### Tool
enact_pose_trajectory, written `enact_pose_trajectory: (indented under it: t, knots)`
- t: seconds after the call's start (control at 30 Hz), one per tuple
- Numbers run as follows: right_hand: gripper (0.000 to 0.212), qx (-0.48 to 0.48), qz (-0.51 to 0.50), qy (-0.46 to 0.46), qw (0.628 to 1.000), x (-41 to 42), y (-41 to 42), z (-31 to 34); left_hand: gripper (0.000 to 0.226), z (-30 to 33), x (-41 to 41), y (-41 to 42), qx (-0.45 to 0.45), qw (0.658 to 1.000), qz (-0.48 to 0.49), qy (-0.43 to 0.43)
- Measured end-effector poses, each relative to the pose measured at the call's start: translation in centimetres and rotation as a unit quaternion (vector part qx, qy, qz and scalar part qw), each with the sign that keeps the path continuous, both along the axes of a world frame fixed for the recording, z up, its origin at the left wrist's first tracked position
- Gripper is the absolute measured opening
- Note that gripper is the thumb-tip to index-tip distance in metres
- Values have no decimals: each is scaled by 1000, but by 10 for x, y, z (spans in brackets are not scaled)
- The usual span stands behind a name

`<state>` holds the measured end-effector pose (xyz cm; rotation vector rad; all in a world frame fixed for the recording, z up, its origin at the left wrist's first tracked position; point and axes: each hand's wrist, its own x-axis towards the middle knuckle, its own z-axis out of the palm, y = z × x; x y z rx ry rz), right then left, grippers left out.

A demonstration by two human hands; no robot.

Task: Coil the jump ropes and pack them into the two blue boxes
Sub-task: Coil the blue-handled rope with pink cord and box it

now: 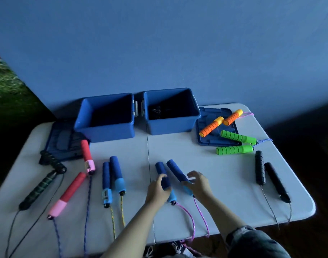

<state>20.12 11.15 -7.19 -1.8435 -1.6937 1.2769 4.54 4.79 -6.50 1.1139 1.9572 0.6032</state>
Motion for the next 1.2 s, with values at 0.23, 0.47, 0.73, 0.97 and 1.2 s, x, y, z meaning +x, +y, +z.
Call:
enact_pose_trajectory:
  t: [0.23,0.47,0.73,0.97,1.2]
  knots:
    - [28,-12,37,-22,999,-14,-4,-6,58,1,-7,-3,-32,996,-79,-1]
    - [102,-13,244,-127,961,9,-22,-9,77,1,-10,3,31,923,-238,300]
    - [71,44,258,-109,959,20,-26,-6,75,0,-17,-1,14,856,-356,374]
    - [46,49,158,-144,976,15,-29,-7,83,5,-8,-3,-20,859,-333,387]
    - [17,65,152,-194,967,16,-32,-10,73,8,-14,-3,4,866,-374,332]
